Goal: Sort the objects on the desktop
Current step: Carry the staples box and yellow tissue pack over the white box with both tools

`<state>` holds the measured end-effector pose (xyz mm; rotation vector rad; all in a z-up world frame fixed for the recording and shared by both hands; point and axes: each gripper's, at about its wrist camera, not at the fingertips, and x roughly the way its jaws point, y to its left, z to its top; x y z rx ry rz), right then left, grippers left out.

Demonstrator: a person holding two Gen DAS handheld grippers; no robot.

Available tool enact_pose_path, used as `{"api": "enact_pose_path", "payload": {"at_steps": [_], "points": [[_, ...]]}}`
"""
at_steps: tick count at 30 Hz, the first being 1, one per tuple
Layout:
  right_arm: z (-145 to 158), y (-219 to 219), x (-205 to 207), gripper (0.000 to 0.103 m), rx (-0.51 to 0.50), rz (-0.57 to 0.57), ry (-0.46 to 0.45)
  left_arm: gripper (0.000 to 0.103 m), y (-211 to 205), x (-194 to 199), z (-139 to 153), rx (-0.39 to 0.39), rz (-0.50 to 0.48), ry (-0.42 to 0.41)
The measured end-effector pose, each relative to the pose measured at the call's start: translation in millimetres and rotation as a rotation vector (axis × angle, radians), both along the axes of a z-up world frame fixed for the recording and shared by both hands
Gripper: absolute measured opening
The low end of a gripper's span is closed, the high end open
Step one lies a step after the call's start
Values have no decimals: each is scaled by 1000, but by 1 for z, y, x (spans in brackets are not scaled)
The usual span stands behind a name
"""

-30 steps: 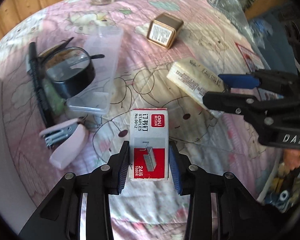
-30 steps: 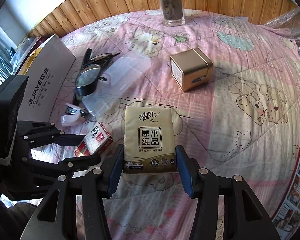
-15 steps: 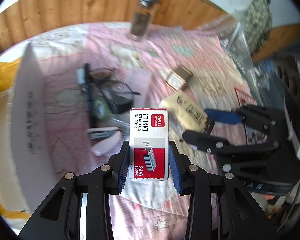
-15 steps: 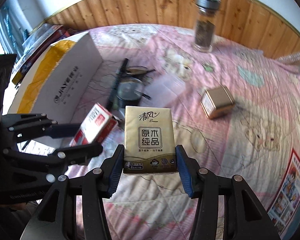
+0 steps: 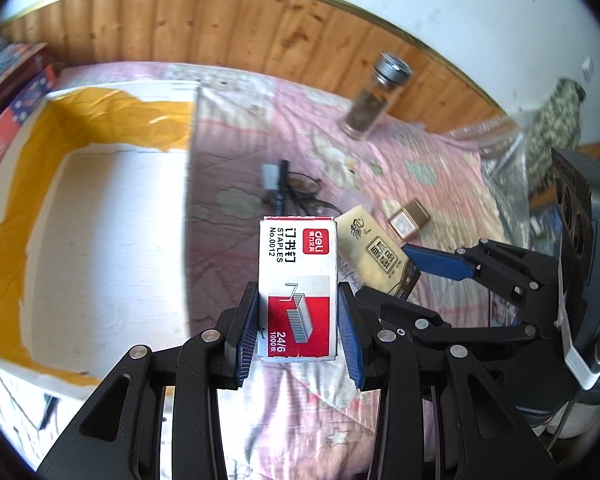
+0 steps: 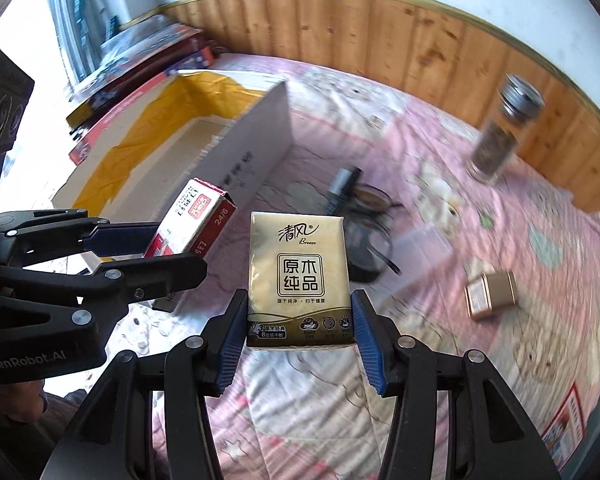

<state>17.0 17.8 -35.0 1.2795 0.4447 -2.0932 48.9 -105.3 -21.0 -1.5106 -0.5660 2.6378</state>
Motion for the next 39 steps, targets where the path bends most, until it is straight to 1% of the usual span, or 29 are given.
{"api": "enact_pose_path", "payload": {"at_steps": [5,13,20,24,30,39], "points": [[12,-30,6,52,1,68,19,38,-24,12,9,-5,93,-13],[28,-73,14,52,5,163,43,38,-60,32,21,-12,224,-11],[39,-112,21,52,6,239,61,38,-91,47,24,-32,323,-23],[40,-133,25,52,12,279,66,38,-110,54,24,-28,374,-27],[38,-162,28,52,26,335,70,38,-131,59,19,-24,425,-39],[26,-192,19,52,55,377,56,39,-153,52,6,-3,460,-69]]}}
